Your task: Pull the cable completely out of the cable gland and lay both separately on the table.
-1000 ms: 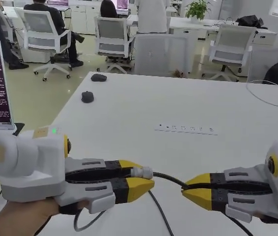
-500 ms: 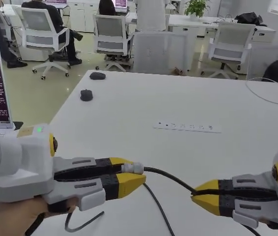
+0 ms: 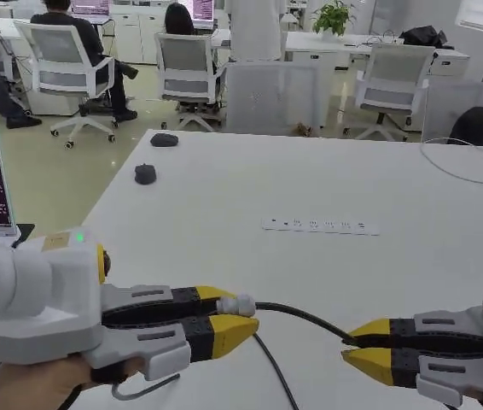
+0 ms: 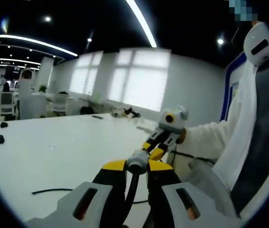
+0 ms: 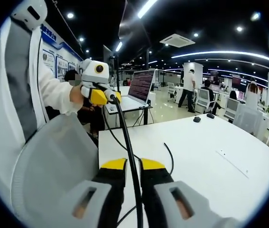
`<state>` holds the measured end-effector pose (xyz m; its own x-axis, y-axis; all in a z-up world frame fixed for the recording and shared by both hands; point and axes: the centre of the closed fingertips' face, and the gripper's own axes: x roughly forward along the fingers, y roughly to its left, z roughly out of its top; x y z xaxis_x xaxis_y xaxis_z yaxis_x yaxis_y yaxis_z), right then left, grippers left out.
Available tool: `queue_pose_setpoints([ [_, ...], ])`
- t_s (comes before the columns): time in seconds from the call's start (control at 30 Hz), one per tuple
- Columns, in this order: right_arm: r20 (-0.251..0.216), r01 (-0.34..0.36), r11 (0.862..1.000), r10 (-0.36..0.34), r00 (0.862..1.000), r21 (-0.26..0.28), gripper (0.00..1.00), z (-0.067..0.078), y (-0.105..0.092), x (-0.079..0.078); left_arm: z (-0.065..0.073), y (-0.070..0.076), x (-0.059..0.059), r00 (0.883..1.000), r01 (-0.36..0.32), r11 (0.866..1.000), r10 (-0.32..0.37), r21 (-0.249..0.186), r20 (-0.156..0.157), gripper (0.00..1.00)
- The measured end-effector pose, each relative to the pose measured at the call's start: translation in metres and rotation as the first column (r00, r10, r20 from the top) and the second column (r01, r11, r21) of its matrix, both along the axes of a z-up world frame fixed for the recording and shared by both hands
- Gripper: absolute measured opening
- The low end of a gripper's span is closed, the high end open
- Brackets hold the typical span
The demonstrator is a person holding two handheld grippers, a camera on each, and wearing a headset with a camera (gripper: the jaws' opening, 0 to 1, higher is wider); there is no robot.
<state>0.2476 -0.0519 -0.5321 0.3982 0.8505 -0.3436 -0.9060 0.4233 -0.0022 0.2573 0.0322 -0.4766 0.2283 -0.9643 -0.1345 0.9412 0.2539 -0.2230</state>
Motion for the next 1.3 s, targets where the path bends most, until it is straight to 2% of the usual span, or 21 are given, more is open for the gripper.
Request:
queue_pose_setpoints([
  [0.07, 0.004, 0.009, 1.000, -0.009, 1.000, -0.022, 0.20, 0.003, 0.000, 0.003, 0.000, -0.002, 0.001, 1.000, 0.002, 1.000, -0.002, -0.002, -0.005, 0.16],
  [0.13, 0.020, 0.007, 0.999, -0.006, 1.000, -0.041, 0.22, 0.006, -0.002, 0.005, -0.001, -0.005, 0.001, 1.000, 0.001, 1.000, -0.001, 0.001, -0.006, 0.16],
  [0.23, 0.046, 0.004, 1.000, -0.003, 0.999, -0.015, 0.23, 0.022, -0.002, 0.010, -0.003, -0.008, 0.000, 1.000, 0.010, 1.000, -0.010, 0.014, -0.007, 0.17],
  [0.3, 0.067, -0.007, 1.000, 0.006, 0.998, 0.020, 0.25, 0.035, 0.001, 0.011, -0.003, -0.009, 0.000, 1.000, 0.014, 1.000, -0.013, 0.016, -0.013, 0.17],
  [0.37, 0.076, -0.034, 0.999, 0.032, 0.997, 0.034, 0.25, 0.046, 0.007, 0.008, -0.003, -0.010, 0.000, 1.000, 0.017, 1.000, -0.017, 0.013, -0.019, 0.17],
  [0.43, 0.096, -0.070, 0.997, 0.068, 0.993, 0.024, 0.25, 0.055, 0.015, 0.003, -0.003, -0.011, 0.000, 0.999, 0.020, 1.000, -0.020, 0.009, -0.025, 0.17],
  [0.53, 0.103, -0.114, 0.992, 0.107, 0.989, 0.059, 0.25, 0.068, 0.026, -0.003, -0.003, -0.014, 0.000, 0.999, 0.027, 1.000, -0.027, 0.013, -0.024, 0.17],
  [0.7, 0.121, -0.143, 0.989, 0.138, 0.983, 0.037, 0.23, 0.071, 0.039, -0.004, -0.003, -0.018, -0.002, 0.999, 0.038, 0.999, -0.038, 0.009, -0.021, 0.17],
  [0.83, 0.120, -0.164, 0.986, 0.159, 0.980, 0.026, 0.21, 0.068, 0.049, -0.007, -0.005, -0.021, -0.006, 0.998, 0.057, 0.998, -0.058, 0.030, 0.007, 0.17],
  [0.9, 0.115, -0.174, 0.985, 0.174, 0.978, -0.003, 0.20, 0.061, 0.053, -0.009, -0.003, -0.022, -0.008, 0.998, 0.061, 0.998, -0.061, 0.016, 0.007, 0.17],
  [1.03, 0.089, -0.195, 0.981, 0.196, 0.977, -0.022, 0.17, 0.053, 0.060, -0.016, -0.001, -0.023, -0.013, 0.997, 0.072, 0.997, -0.072, 0.003, 0.016, 0.17],
  [1.17, 0.080, -0.196, 0.980, 0.197, 0.977, -0.016, 0.15, 0.053, 0.062, -0.018, -0.001, -0.022, -0.018, 0.997, 0.079, 0.997, -0.078, -0.006, 0.014, 0.17],
  [1.3, 0.091, -0.186, 0.982, 0.187, 0.978, -0.017, 0.12, 0.054, 0.064, -0.015, 0.003, -0.021, -0.023, 0.997, 0.076, 0.997, -0.076, -0.021, 0.021, 0.17],
])
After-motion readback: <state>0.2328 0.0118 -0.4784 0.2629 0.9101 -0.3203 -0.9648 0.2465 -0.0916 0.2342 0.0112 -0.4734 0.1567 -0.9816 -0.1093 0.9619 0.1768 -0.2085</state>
